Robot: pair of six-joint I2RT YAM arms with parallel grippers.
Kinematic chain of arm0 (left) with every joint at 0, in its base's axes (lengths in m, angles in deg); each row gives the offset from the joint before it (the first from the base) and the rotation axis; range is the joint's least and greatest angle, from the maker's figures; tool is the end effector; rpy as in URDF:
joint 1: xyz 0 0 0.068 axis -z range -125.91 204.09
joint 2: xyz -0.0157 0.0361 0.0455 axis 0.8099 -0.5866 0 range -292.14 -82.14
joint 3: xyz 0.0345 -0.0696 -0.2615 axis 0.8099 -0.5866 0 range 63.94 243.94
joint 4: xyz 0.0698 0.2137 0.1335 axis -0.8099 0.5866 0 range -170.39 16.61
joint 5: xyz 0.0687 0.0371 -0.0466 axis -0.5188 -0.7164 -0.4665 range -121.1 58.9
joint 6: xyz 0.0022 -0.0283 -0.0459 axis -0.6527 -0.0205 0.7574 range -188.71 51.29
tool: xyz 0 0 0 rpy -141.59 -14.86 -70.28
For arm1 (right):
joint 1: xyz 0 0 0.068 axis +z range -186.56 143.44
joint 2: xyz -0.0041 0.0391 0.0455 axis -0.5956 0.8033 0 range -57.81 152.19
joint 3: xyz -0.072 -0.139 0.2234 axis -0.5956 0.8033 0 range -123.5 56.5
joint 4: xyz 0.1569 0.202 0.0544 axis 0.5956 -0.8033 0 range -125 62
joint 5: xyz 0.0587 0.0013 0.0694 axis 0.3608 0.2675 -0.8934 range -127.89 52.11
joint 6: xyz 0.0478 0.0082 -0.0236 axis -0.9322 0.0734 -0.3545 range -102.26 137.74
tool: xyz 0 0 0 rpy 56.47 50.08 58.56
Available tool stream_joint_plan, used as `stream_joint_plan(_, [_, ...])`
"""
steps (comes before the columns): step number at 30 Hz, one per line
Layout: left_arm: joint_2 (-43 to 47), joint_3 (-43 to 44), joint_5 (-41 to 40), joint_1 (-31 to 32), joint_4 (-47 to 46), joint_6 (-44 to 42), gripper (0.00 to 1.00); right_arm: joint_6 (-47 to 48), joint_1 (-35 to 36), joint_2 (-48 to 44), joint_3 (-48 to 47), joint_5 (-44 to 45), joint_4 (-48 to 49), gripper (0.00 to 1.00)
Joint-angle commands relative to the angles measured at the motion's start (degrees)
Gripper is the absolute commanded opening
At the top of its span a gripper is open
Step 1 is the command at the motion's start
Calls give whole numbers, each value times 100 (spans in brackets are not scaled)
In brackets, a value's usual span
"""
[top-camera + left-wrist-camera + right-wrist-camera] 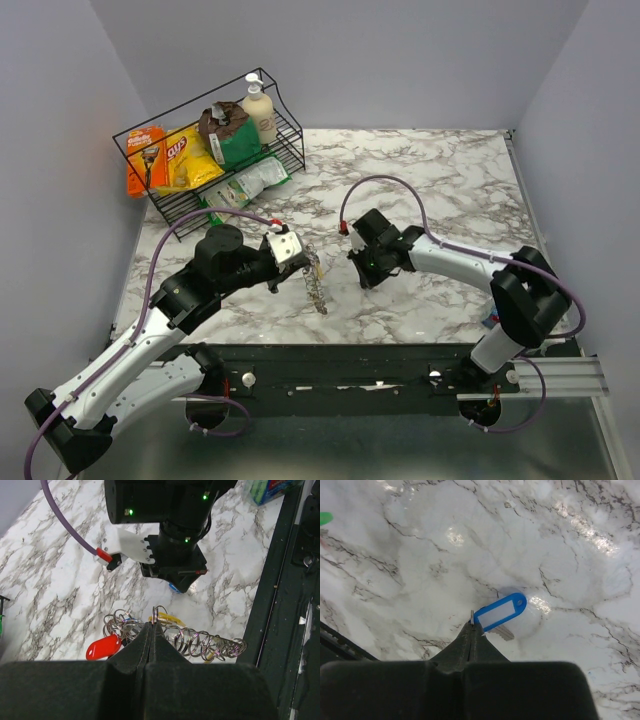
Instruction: Put the keys on the keyring
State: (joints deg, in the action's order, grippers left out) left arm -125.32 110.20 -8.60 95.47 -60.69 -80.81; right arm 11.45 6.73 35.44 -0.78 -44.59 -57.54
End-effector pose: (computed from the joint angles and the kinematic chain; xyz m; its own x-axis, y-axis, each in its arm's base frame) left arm 0.1197 -0.1235 0.3366 -0.0243 0.2794 -0.9599 0.9112 0.4011 0.0937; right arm 0.2256 0.2181 0.1822 -0.7369 -0.5447 -0.4004 -0.6393 0.7540 0.1509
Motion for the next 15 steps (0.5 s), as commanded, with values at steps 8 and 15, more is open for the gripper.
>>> stream_joint_plan(8, [257,94,-88,27,306,-363,0,576,39,-1343,-222,-893,351,0])
stream_joint_plan(15, [415,-12,70,36,245,-442,0,1225,31,-1793,-574,-2185,458,0])
